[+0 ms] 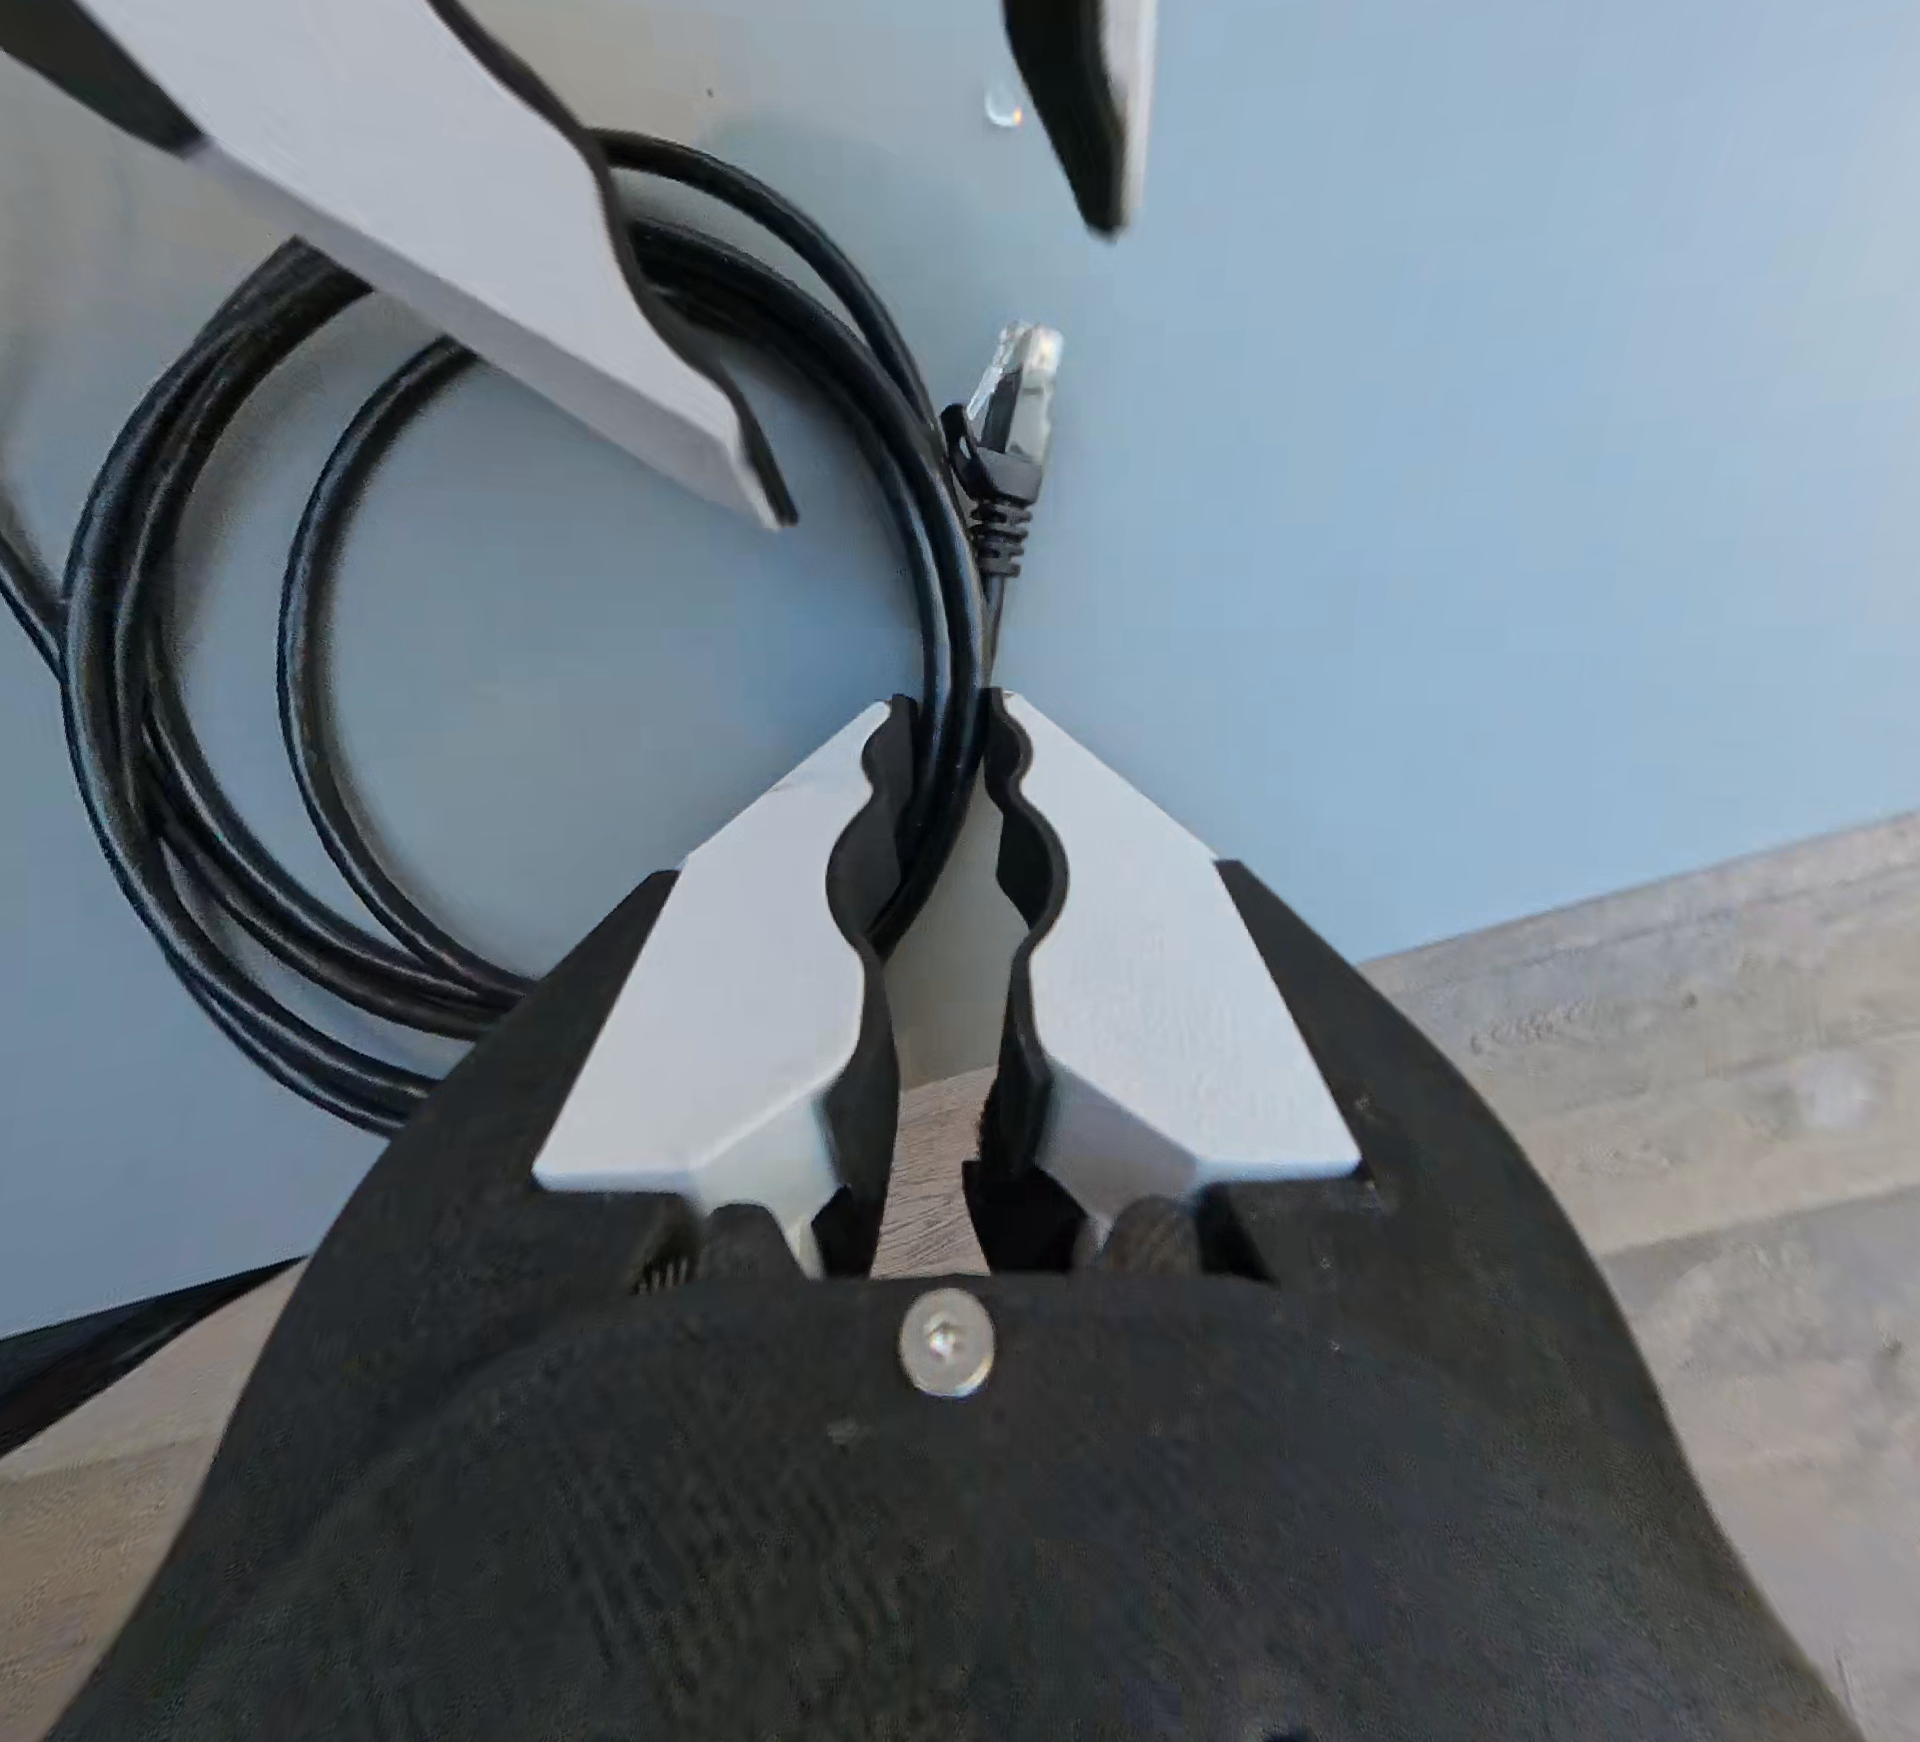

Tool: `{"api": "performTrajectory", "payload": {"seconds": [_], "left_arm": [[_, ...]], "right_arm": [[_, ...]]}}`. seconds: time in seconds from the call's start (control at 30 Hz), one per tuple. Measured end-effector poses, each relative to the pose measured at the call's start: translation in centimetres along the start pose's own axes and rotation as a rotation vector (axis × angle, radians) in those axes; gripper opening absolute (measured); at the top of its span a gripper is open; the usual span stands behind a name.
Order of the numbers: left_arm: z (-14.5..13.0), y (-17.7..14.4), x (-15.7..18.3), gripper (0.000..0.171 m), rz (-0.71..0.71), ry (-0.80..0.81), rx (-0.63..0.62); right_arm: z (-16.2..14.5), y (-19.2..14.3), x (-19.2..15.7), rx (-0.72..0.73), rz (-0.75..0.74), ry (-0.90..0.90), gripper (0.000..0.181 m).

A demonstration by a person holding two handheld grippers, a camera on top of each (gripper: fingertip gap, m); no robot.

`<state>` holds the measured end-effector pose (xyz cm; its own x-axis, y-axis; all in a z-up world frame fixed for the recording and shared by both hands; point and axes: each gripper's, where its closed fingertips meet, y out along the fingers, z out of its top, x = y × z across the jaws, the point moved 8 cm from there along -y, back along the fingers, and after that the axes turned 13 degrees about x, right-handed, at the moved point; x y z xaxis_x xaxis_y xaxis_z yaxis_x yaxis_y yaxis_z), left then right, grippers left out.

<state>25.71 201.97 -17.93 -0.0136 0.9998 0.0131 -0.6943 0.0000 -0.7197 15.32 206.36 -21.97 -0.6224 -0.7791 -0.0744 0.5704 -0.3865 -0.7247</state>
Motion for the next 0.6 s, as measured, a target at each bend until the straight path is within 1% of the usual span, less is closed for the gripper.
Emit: {"api": "performTrajectory", "payload": {"seconds": [0.1, 0.13, 0.23, 0.27, 0.3, 0.33, 0.37, 0.4, 0.43, 0.47, 0.53, 0.6], "left_arm": [[-0.9, 2.2, -0.6, 0.057, -0.131, 0.116, -0.077], [-1.1, 2.7, -0.5, 0.053, -0.165, 0.157, -0.085], [-1.4, 3.6, -0.6, 0.036, -0.205, 0.272, -0.095], [-1.4, 3.7, -0.6, 0.033, -0.217, 0.292, -0.091], [-1.4, 3.7, -0.8, 0.024, -0.208, 0.285, -0.086], [-1.4, 3.7, -1.0, 0.019, -0.198, 0.267, -0.073], [-1.5, 3.7, -1.1, 0.019, -0.193, 0.252, -0.055], [-1.7, 3.7, -1.1, 0.019, -0.183, 0.241, -0.037], [-1.8, 3.6, -1.1, 0.018, -0.165, 0.226, -0.027], [-1.9, 3.6, -1.0, 0.017, -0.139, 0.209, -0.022], [-2.1, 3.4, -0.7, 0.017, -0.084, 0.152, -0.021], [-2.3, 3.2, -0.6, 0.016, -0.009, 0.068, -0.015]], "right_arm": [[0.3, 0.4, 0.8, 0.033, 0.059, -0.056, 0.011], [0.3, 0.4, 0.9, 0.044, 0.068, -0.067, 0.011], [0.1, 0.6, 1.0, 0.111, 0.092, -0.056, 0.011], [0.0, 0.5, 1.0, 0.136, 0.094, -0.021, 0.011], [-0.2, 0.5, 1.0, 0.169, 0.089, 0.019, 0.011], [-0.5, 0.3, 1.0, 0.218, 0.058, 0.067, 0.011], [-0.7, 0.0, 0.9, 0.259, 0.022, 0.127, 0.013], [-1.0, -0.4, 0.8, 0.267, -0.046, 0.194, 0.021], [-1.4, -1.0, 0.6, 0.26, -0.147, 0.25, 0.035], [-1.8, -1.9, 0.1, 0.249, -0.255, 0.31, 0.044], [-2.4, -3.6, -2.3, 0.271, -0.363, 0.439, 0.057], [-3.0, -4.6, -4.6, 0.265, -0.471, 0.558, 0.061]]}}
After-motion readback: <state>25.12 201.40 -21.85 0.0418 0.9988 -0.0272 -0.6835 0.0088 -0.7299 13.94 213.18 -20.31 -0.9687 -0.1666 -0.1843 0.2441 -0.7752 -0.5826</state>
